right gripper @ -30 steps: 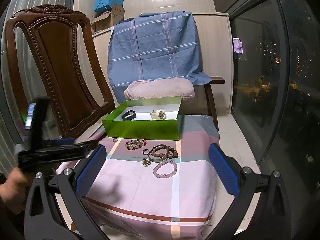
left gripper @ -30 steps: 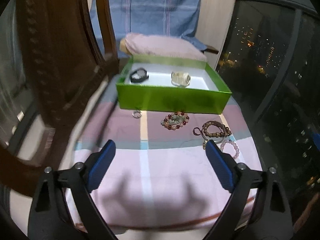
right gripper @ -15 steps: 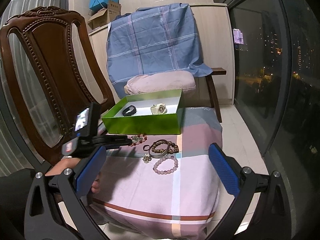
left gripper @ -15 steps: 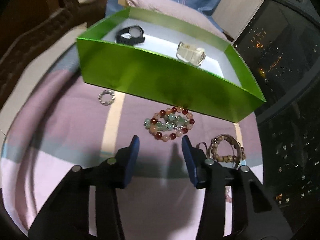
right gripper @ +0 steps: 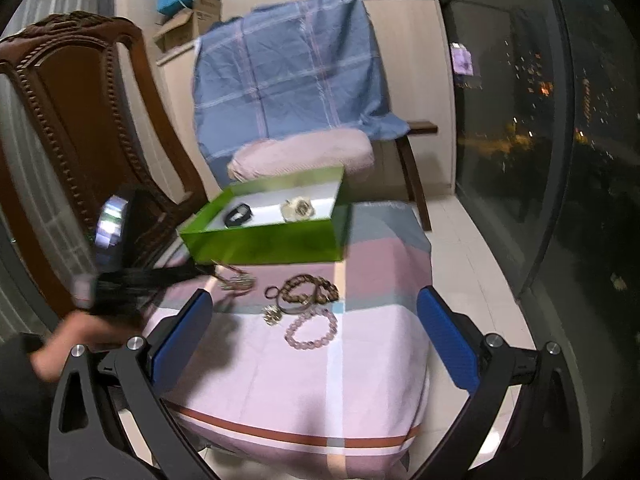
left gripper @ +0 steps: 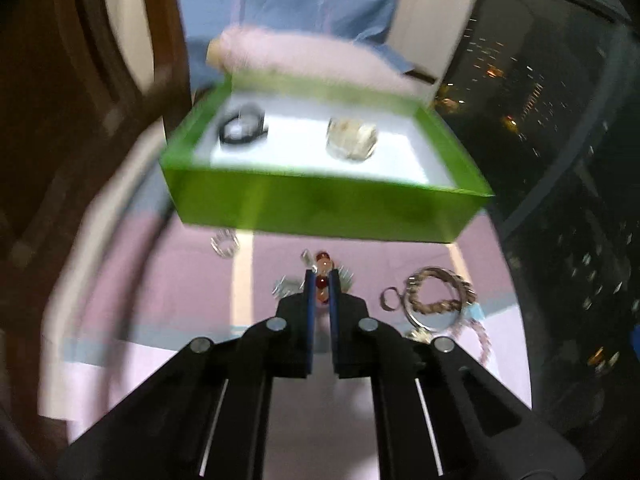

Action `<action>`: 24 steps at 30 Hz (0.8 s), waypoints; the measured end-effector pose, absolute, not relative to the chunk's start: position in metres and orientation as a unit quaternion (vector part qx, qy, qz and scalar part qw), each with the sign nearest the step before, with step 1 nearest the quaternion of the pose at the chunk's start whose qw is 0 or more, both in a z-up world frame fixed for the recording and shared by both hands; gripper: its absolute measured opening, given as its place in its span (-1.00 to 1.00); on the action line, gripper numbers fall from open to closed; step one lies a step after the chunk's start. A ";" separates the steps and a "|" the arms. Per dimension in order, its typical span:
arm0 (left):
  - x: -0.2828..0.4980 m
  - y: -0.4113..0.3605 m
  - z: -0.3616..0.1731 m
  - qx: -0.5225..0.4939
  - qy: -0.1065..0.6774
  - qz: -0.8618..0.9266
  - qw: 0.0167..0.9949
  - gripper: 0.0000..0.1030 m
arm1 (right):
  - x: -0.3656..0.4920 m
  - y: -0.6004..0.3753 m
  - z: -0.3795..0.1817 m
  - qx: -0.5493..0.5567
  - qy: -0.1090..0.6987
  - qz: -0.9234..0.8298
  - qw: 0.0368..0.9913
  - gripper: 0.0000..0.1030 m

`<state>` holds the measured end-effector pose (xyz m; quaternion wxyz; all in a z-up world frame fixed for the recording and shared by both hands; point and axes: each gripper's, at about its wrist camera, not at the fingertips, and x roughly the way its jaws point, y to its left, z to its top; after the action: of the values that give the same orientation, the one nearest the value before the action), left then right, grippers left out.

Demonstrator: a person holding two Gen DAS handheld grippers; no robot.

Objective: Organize jewelry
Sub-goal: 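Grasp the red-and-green beaded bracelet with the left gripper and lift, then grasp the pink beaded bracelet with the right gripper while the left gripper holds its bracelet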

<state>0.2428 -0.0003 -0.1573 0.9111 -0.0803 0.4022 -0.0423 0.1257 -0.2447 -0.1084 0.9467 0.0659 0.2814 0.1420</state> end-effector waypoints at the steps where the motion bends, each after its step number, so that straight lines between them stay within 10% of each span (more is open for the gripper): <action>1: 0.234 0.000 -0.146 -0.063 0.391 -0.046 0.917 -1.00 | 0.128 -0.245 -0.111 0.066 0.288 0.138 0.945 0.93; 12: 0.168 0.031 -0.080 -0.036 0.328 -0.079 0.941 -0.93 | 0.144 -0.234 -0.143 0.037 0.348 0.109 0.930 0.93; 13: 0.169 0.032 -0.084 -0.033 0.342 -0.087 0.935 -0.80 | 0.144 -0.234 -0.145 0.036 0.351 0.108 0.929 0.93; 15: 0.173 0.036 -0.096 -0.023 0.355 -0.065 0.933 0.49 | 0.145 -0.232 -0.147 0.034 0.355 0.107 0.928 0.93; 20: 0.192 0.059 -0.134 -0.050 0.414 -0.026 0.908 0.48 | 0.148 -0.222 -0.152 0.020 0.361 0.108 0.926 0.93; 24: 0.202 0.048 -0.169 -0.037 0.476 -0.038 0.878 -0.09 | 0.150 -0.216 -0.154 0.016 0.369 0.114 0.922 0.93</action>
<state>0.2018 0.0481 -0.1686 0.8779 -0.0370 0.4759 -0.0379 0.1502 -0.2164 -0.1544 0.9221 0.0160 0.3693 0.1143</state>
